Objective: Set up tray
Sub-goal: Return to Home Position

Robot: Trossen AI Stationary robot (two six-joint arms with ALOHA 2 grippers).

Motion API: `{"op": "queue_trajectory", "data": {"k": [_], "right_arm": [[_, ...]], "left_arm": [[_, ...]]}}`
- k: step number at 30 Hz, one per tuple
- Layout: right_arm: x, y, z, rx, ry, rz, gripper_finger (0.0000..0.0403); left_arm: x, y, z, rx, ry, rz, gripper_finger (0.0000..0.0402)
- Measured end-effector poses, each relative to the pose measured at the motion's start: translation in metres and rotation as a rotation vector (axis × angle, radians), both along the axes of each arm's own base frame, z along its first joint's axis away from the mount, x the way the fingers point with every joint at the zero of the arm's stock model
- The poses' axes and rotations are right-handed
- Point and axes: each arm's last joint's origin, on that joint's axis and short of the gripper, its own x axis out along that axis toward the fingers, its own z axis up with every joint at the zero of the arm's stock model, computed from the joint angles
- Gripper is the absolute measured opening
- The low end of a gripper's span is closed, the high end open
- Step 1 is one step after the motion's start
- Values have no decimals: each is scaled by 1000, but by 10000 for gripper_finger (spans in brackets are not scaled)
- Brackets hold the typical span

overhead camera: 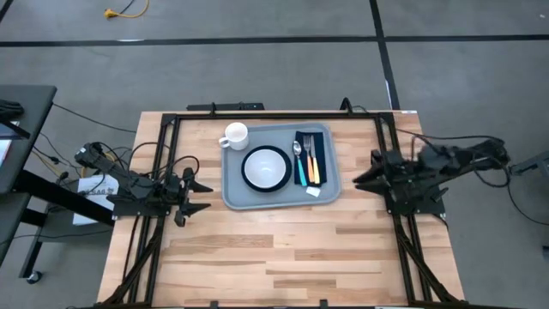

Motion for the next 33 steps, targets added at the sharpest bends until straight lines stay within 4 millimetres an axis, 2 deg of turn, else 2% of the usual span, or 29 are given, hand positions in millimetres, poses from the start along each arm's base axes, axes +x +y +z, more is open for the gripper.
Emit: {"op": "queue_trajectory", "data": {"k": [4, 7, 10, 13, 15, 18, 22, 33], "right_arm": [[-22, -3, -48, 62, -159, 44, 82], [-32, -4, -75, 91, -242, 63, 82], [-35, -5, -96, 102, -287, 75, 82], [-28, -1, -118, 39, -242, 89, 82], [-26, 0, -121, 18, -254, 84, 82], [-22, 1, -141, -23, -191, 61, 82], [-18, 2, -156, -38, -170, 61, 82], [-15, 4, -161, -50, -159, 65, 82]], "left_arm": [[0, 0, 0, 13, 0, -10, 231], [0, 0, 0, 15, 0, -10, 231], [0, 0, 0, 14, 0, -10, 231], [0, 0, 0, 15, 1, -10, 231], [0, 0, 0, 14, 1, -10, 231], [0, 0, 0, 15, 1, -11, 231], [0, 0, 0, 15, 1, -11, 231], [0, 0, 0, 14, 2, -11, 231]]}}
